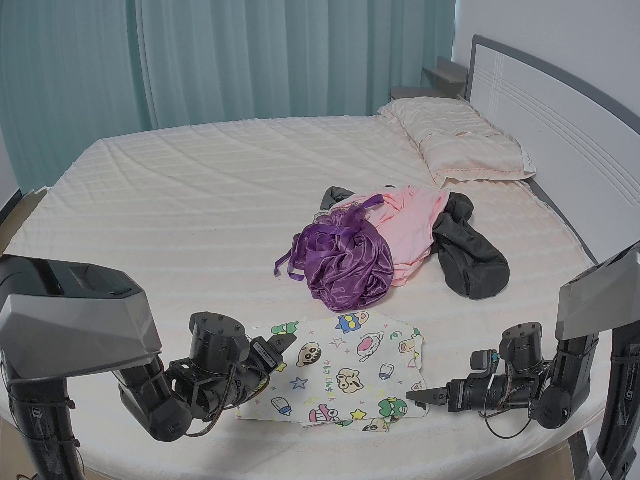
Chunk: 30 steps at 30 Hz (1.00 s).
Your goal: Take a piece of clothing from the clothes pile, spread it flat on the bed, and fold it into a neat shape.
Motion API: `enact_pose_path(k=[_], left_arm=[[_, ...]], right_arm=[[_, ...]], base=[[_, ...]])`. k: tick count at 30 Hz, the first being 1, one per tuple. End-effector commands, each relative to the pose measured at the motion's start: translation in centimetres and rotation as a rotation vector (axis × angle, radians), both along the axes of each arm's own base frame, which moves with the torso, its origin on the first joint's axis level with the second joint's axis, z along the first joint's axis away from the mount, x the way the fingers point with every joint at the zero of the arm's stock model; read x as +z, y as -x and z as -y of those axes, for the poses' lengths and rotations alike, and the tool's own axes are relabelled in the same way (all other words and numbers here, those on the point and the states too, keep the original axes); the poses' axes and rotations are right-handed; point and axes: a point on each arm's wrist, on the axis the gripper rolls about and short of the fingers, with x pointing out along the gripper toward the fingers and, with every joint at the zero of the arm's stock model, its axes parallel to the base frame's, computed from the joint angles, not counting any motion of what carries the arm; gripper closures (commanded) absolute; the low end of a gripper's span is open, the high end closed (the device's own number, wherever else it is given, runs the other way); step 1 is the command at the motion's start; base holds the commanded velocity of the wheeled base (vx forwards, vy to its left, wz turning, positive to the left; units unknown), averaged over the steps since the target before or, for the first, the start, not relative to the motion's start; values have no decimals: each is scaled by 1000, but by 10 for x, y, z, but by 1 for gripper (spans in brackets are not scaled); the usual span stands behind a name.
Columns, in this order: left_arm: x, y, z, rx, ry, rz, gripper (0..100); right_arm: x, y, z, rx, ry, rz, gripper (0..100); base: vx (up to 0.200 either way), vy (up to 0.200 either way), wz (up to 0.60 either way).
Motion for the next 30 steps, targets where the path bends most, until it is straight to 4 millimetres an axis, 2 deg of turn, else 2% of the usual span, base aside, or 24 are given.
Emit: enact_pose_path(k=[1, 8, 17, 18, 30], left_arm=[[-3, 5, 3, -15, -9, -14, 0], [21, 11, 2, -14, 27, 45, 0], [21, 7, 2, 13, 21, 60, 0], [21, 7, 2, 14, 20, 59, 0], [19, 6, 0, 21, 21, 54, 0]], right_arm=[[1, 3, -1, 9, 1, 0, 0], [2, 9, -5, 29, 7, -7, 0], [-1, 10, -8, 43, 13, -14, 0], [-1, 10, -9, 43, 12, -12, 100], [5, 20, -3, 64, 43, -3, 100]], base=[[0, 0, 0], [0, 0, 0], [0, 0, 0], [0, 0, 0], [0, 0, 0]])
